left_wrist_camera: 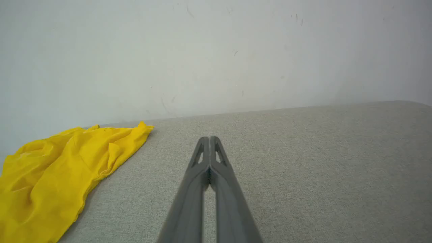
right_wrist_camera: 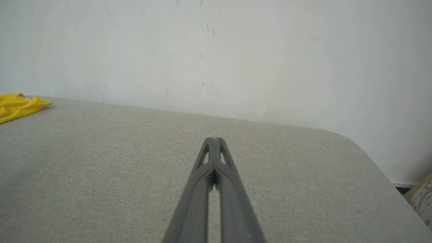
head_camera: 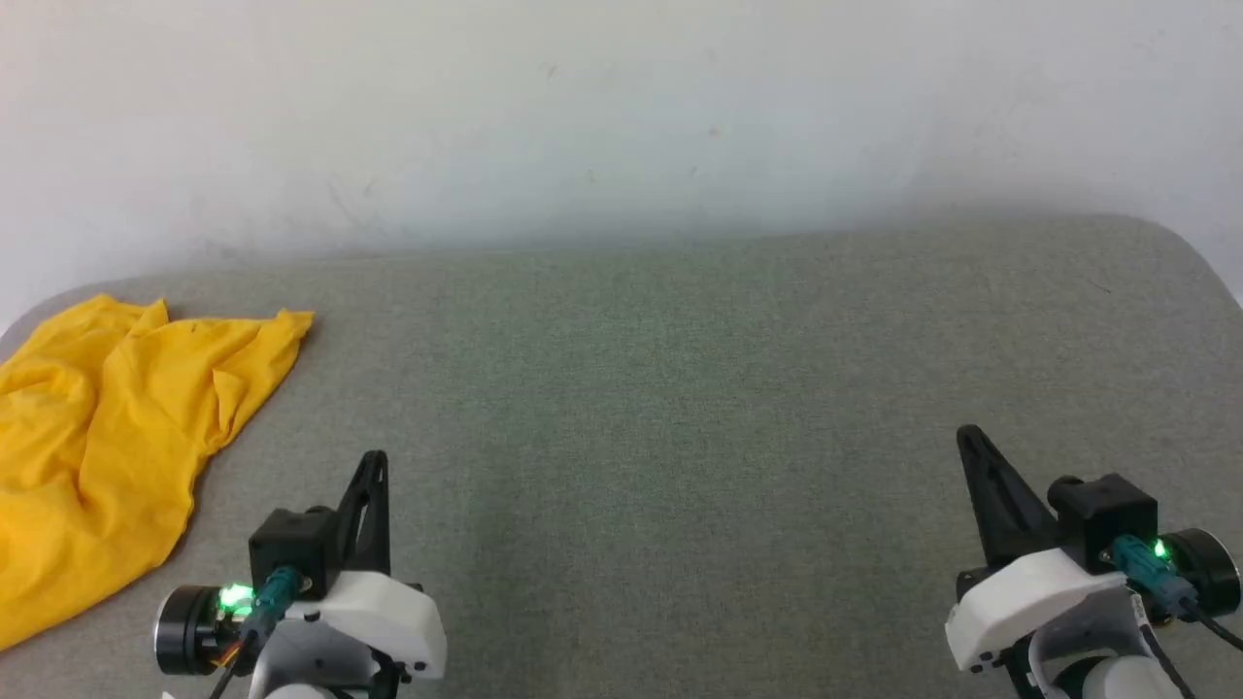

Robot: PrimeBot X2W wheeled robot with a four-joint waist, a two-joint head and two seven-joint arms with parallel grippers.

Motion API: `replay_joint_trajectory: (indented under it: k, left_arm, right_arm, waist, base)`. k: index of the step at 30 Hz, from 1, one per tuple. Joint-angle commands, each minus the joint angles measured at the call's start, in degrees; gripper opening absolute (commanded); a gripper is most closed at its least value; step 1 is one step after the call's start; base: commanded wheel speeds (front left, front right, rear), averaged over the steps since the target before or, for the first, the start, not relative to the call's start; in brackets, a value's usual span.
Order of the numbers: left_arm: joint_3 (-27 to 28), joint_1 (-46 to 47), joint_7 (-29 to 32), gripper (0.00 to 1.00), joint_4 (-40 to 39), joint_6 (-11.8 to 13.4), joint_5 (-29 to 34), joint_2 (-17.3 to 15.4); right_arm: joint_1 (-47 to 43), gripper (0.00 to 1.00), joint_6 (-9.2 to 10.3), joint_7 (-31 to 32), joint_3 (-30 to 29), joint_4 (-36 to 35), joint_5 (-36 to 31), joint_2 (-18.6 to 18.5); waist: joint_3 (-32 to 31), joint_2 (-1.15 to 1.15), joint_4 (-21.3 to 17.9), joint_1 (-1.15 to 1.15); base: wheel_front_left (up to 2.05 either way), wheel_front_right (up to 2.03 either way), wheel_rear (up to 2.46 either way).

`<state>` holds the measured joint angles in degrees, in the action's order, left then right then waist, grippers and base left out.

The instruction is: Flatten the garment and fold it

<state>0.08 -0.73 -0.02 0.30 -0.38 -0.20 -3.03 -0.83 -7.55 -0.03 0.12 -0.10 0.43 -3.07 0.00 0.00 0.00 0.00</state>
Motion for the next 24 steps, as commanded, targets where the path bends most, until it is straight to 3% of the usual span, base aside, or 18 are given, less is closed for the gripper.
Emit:
replay_joint_trajectory:
  k: [1,24]
  left_arm:
    - [-0.08,0.73,0.02,0.0,-0.3,0.38,0.2,0.15]
    - [-0.08,0.73,0.02,0.0,-0.3,0.38,0.2,0.15]
  right_arm:
    - [0.83,0.0,0.06,0.03,-0.12,0.1,-0.43,0.19]
    - [0.83,0.0,0.06,0.03,-0.12,0.1,-0.43,0.19]
  waist:
    - [0.0,0.0,0.0,0.0]
    - [0.0,0.0,0.0,0.0]
  base:
    - [0.0,0.0,0.0]
    - [0.0,0.0,0.0]
